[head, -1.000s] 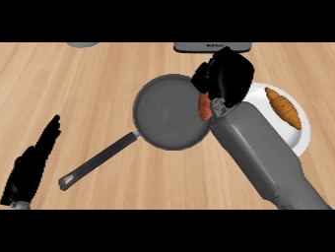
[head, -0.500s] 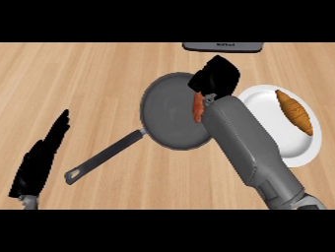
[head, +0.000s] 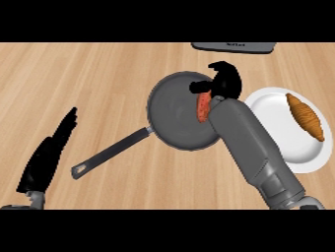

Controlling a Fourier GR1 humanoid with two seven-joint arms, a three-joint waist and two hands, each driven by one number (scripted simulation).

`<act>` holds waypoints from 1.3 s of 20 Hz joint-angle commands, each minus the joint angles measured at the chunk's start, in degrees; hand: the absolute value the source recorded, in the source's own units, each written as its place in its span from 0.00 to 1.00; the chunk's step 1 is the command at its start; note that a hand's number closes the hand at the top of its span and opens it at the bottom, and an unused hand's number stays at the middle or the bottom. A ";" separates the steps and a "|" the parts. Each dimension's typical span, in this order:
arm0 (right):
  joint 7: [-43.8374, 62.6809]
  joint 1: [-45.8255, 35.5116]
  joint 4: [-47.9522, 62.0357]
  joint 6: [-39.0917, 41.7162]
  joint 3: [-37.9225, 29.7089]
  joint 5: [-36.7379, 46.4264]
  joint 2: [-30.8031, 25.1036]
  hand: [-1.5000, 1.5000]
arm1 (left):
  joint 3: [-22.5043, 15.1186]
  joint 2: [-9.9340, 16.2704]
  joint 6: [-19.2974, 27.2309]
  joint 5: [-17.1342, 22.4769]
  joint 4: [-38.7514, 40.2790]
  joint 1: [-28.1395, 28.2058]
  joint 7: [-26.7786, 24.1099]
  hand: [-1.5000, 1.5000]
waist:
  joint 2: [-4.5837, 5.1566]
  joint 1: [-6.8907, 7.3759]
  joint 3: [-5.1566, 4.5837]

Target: Pick the sweet potato from the plate and place it in the pan

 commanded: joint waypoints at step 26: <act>-16.86 37.65 -36.07 -32.76 1.54 2.43 -2.27 0.00 | 5.45 -0.14 1.38 0.32 0.88 8.99 -4.38 0.50 | -2.86 -8.66 -0.36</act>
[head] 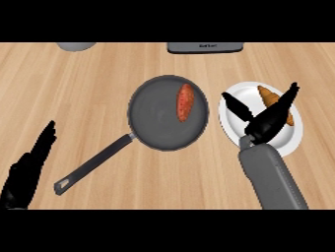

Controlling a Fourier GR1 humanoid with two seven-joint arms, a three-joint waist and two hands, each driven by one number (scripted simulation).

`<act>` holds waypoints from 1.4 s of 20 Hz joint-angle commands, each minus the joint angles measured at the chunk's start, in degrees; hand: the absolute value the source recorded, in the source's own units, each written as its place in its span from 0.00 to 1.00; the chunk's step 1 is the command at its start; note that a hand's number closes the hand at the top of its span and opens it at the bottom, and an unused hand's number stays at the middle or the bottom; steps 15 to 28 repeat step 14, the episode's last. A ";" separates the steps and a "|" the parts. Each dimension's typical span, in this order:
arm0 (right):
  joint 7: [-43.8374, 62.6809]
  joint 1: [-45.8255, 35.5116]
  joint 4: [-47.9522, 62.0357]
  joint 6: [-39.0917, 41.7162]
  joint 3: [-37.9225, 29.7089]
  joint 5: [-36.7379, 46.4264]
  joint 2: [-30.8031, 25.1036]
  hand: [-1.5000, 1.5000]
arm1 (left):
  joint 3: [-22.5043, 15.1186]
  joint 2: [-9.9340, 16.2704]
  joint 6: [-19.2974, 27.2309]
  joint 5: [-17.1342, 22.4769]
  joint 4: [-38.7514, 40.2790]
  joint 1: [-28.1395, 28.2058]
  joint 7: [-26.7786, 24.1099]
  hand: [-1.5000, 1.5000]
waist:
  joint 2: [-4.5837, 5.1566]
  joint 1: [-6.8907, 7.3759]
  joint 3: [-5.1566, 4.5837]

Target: Pick the sweet potato from the plate and place it in the pan

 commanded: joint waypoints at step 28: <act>-1.08 58.30 -57.25 4.86 13.98 4.00 -8.12 0.00 | -1.46 -2.72 -0.50 -2.23 -1.62 -1.84 2.05 0.50 | 0.72 1.23 0.10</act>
